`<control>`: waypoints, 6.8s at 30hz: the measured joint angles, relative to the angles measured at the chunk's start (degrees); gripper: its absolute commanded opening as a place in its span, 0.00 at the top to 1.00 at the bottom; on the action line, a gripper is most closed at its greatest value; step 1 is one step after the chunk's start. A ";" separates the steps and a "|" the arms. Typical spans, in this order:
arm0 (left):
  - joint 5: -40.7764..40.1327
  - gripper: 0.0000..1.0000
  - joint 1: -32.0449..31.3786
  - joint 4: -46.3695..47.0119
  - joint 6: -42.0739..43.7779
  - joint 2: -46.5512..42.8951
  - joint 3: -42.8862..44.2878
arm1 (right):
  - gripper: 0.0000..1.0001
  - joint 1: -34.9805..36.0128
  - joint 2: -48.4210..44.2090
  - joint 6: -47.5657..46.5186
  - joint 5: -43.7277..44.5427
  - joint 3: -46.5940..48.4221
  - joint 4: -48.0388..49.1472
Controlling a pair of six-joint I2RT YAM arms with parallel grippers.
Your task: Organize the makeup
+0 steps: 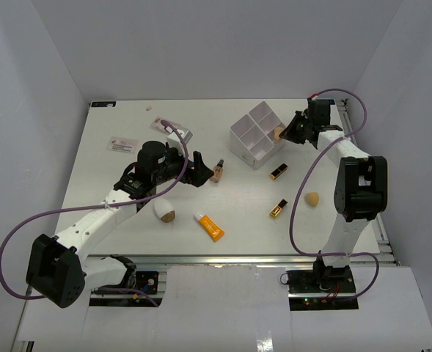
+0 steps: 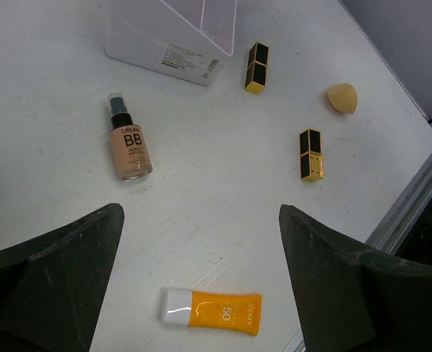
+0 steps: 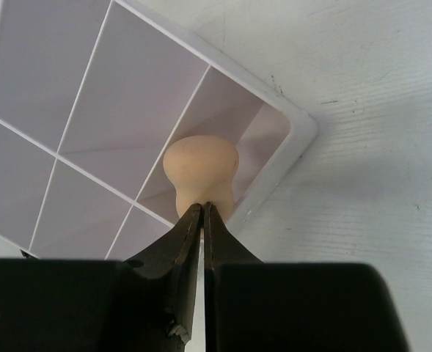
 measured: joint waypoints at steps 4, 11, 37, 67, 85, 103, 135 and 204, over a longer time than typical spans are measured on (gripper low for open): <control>0.00 0.02 0.00 -0.08 0.15 0.00 0.00 | 0.88 -0.02 -0.31 2.22 0.46 -0.55 0.94; 0.00 0.02 0.00 -0.08 0.22 0.00 0.00 | 0.90 -0.05 -0.31 4.98 1.54 -0.59 1.65; -0.04 0.02 0.00 -0.08 0.52 0.35 0.00 | 0.64 0.08 3.80 9.32 5.16 0.44 4.33; -0.44 0.02 0.00 -0.08 0.80 0.72 0.00 | 0.92 -0.02 -0.28 -12.52 -3.04 1.50 5.16; -0.42 0.02 0.00 -0.08 0.80 0.72 0.00 | 0.92 0.30 8.23 -24.85 -1.54 7.55 3.37; -0.44 0.02 0.00 -0.08 0.82 0.68 0.00 | 0.90 0.37 2.49 -27.41 -4.21 6.84 -0.37; 1.64 0.02 0.00 -0.01 -0.15 -1.15 0.00 | 0.35 -11.32 -27.70 -66.33 -2.65 -25.64 -33.63; 1.95 0.02 0.00 0.38 -0.01 -0.18 0.00 | 0.92 11.30 0.47 -119.93 10.37 1.41 -6.40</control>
